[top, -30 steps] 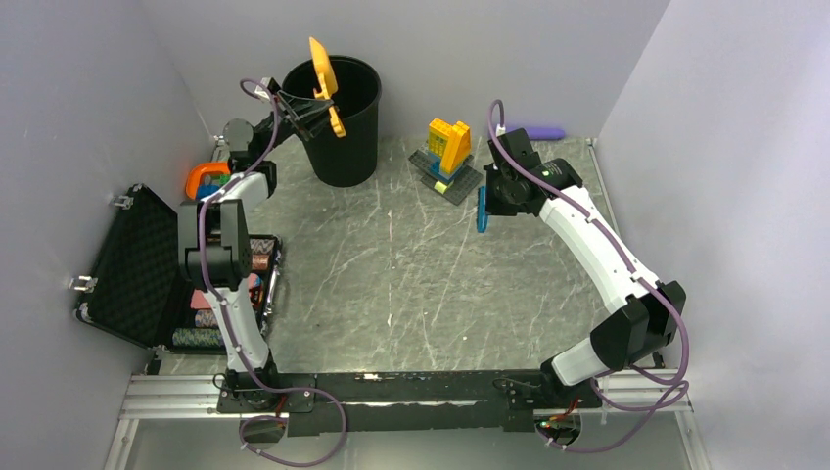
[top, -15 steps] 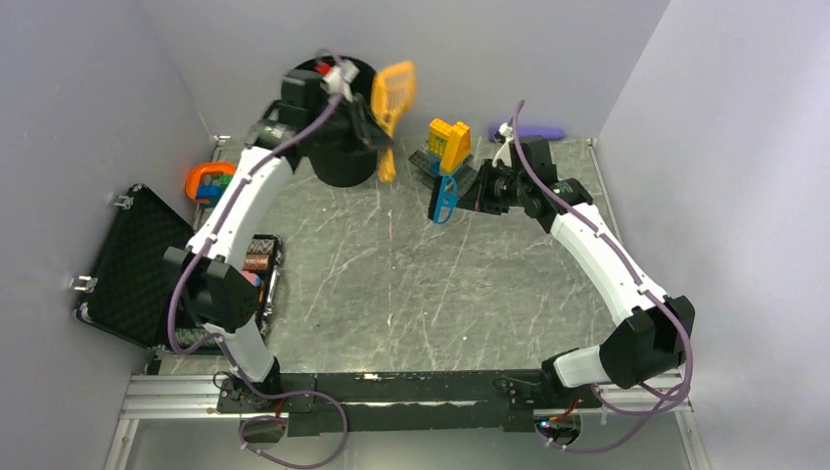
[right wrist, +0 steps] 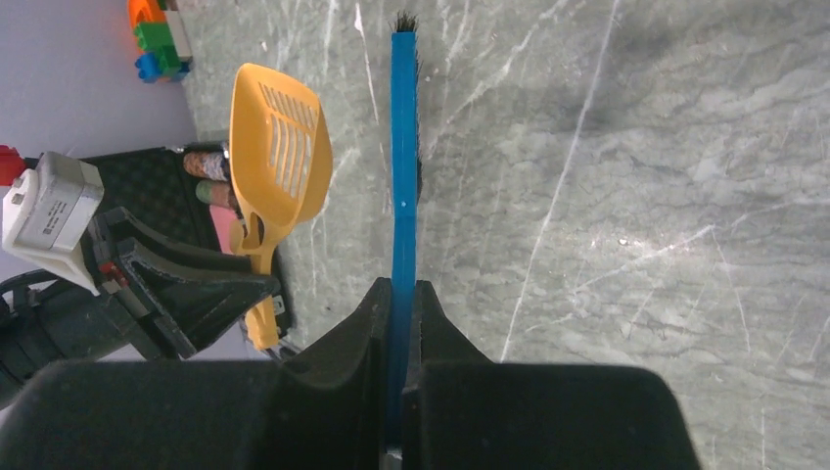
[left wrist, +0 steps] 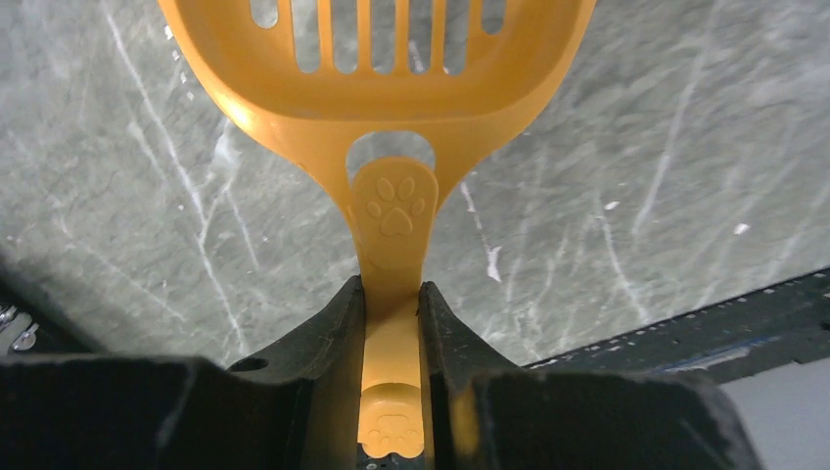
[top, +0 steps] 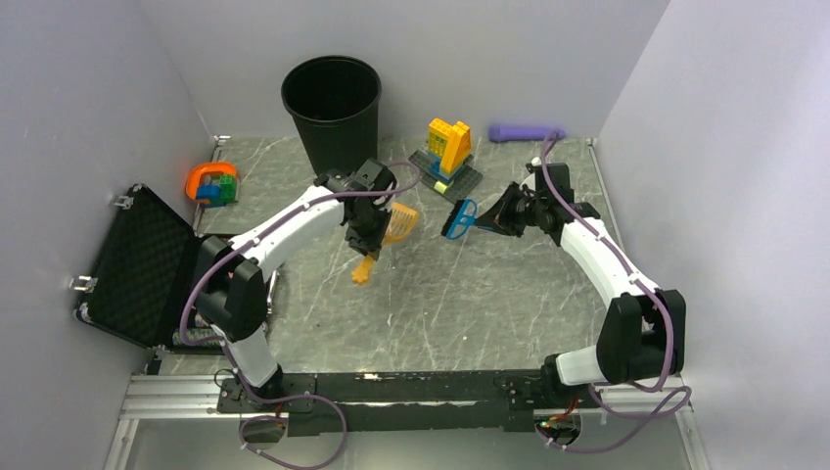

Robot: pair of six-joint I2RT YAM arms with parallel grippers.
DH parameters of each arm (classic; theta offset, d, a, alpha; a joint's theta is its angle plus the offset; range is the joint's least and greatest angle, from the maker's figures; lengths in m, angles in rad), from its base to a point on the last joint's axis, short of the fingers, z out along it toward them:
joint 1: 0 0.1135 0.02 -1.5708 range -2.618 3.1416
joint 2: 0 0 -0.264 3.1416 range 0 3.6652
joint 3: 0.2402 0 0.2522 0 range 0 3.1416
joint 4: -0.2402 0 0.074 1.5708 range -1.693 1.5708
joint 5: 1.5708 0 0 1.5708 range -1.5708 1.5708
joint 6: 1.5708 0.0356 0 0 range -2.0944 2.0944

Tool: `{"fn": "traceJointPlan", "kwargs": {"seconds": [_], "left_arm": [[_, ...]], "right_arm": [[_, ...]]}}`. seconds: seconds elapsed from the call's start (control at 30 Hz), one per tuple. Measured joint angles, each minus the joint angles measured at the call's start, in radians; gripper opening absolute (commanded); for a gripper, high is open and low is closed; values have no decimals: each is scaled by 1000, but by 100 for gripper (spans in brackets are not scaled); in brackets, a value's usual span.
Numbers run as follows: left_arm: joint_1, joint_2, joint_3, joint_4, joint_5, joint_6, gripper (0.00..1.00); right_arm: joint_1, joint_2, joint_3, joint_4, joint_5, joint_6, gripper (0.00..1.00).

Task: Sweep away the paper scraps from the table

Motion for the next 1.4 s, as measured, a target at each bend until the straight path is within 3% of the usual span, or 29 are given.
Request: {"fn": "traceJointPlan", "kwargs": {"seconds": [0.13, 0.2, 0.23, 0.27, 0.3, 0.33, 0.43, 0.7, 0.87, 1.0, 1.1, 1.23, 1.4], "left_arm": [[-1, 9, -35, 0, -50, 11, 3], [1, 23, -35, 8, -61, 16, 8], [1, 32, -36, 10, -63, 19, 12], [1, 40, -38, 14, -64, 22, 22], [1, 46, -39, 14, -64, 25, 31], [1, 50, -40, 17, -63, 28, 44], [1, 53, -44, 26, -50, 43, 75], [1, 19, -57, 53, -45, 58, 98], [1, -86, -50, 53, -48, 60, 99], [1, -239, -63, 111, -49, 53, 99], [1, -407, -147, 221, -53, 32, 99], [1, -595, -266, 327, -75, 13, 99], [1, -713, -402, 387, -129, -19, 97]], "right_arm": [[-9, 3, -31, 7, -6, -3, 4], [-14, 21, -33, 9, -21, -4, 13], [-15, 38, -32, 12, -29, -7, 24], [-16, 61, -27, 8, -38, -11, 47], [-15, 89, -16, -2, -39, -14, 84], [-15, 121, 1, -25, -37, -18, 97], [-15, 212, 77, -120, 2, -61, 100], [-16, 260, 228, -328, 193, -182, 100], [-17, 167, 224, -294, 217, -211, 100], [-15, -76, 92, -98, 219, -219, 100], [-11, -247, 27, -10, 226, -228, 100], [-8, -348, 8, 83, 245, -242, 100], [-8, -500, -118, 125, 320, -256, 100]]}}
